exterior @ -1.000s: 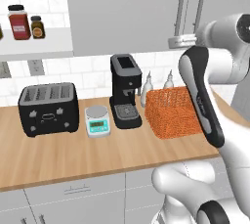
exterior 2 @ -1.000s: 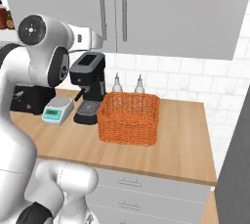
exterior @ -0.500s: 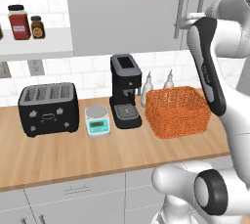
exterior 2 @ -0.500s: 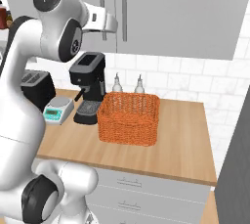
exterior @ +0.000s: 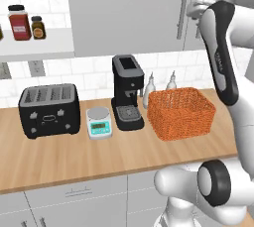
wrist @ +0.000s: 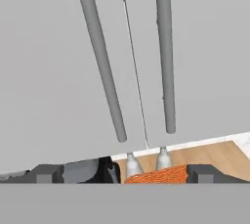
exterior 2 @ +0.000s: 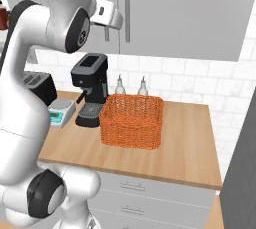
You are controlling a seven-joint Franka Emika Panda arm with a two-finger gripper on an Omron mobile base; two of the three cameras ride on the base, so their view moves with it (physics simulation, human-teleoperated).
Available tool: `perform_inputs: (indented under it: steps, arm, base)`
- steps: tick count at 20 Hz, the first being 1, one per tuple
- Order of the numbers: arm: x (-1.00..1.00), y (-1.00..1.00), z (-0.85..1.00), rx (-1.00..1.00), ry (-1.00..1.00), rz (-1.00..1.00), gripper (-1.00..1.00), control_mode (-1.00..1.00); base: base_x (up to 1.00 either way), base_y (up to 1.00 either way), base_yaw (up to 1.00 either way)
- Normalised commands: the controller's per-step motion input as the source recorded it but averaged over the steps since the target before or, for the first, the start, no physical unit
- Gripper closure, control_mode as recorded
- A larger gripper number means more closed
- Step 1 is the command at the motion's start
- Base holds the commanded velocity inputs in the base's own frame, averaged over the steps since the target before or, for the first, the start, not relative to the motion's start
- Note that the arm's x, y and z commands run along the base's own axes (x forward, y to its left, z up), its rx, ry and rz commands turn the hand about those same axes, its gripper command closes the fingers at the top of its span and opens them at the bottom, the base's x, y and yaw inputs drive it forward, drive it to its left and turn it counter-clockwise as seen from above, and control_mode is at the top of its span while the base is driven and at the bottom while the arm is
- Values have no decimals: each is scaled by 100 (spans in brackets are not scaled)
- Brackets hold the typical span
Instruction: Open the cabinet, pick up the bread from the cabinet and place it in the basket. Then move the basket to the dining counter.
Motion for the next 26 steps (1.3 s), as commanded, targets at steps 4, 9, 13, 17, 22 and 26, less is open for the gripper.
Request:
perform_inputs:
  steps: [4,9,13,17,22,26]
  arm:
    - [9,11,-7,13,-11,0,-100,-100]
    - [30,26,-5,13,-9,0,-100,-100]
    - [56,5,3,11,0,0,-100,-100]
    - [11,-25,18,10,0,4,-100,-100]
    - [16,-3,2,6,0,2,-100,-100]
    - [17,3,-1,3,-1,0,-100,-100]
  base:
    - [0,0,0]
    - [0,0,0]
    - [0,0,0]
    - [0,0,0]
    - [0,0,0]
    - [0,0,0]
